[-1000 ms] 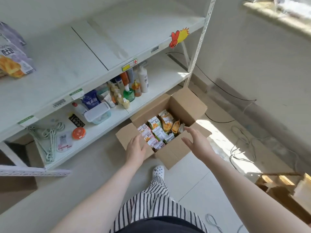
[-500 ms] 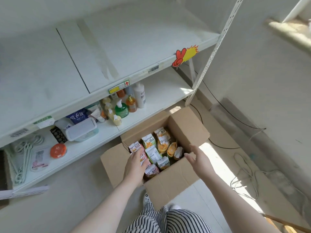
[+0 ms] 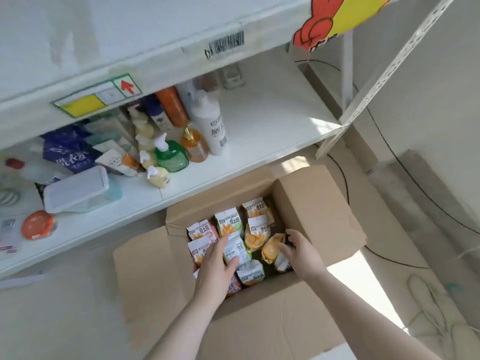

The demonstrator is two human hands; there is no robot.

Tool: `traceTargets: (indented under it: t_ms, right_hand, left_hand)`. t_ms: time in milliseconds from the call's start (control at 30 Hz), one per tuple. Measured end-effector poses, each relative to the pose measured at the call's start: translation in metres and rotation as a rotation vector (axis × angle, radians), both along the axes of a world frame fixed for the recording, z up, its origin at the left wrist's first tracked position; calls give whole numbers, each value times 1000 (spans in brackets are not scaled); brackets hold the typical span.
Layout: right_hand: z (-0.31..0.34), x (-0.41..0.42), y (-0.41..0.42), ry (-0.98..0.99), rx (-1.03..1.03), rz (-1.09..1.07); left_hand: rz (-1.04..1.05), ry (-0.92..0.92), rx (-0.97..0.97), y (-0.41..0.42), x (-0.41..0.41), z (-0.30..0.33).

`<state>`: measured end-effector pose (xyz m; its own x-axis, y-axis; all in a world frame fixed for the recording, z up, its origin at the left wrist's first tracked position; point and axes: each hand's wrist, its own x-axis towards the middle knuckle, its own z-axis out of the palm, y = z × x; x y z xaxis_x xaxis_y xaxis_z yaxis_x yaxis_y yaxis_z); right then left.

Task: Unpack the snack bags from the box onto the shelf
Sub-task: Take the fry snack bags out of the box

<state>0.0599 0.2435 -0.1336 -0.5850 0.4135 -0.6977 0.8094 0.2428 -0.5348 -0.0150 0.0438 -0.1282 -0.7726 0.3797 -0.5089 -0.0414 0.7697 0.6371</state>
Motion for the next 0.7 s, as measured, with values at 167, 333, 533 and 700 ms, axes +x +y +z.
traceTargets:
  t_ms: [167,333,533,700]
  right_hand:
    - [-107,-6,21,-35,-12,-42]
    - [-199,-15,27,-89,1,-31]
    - [-269,-32,33,-225,32,82]
    - [-308,-38,38,-273,-17,137]
  left_hand:
    - [53,-56,-16,30,-1,-108]
    - [70,-75,-68,50,-10,-206]
    - [85,-153,-49,70,-26,-295]
    - [130,-172,-43,84,-34,-348]
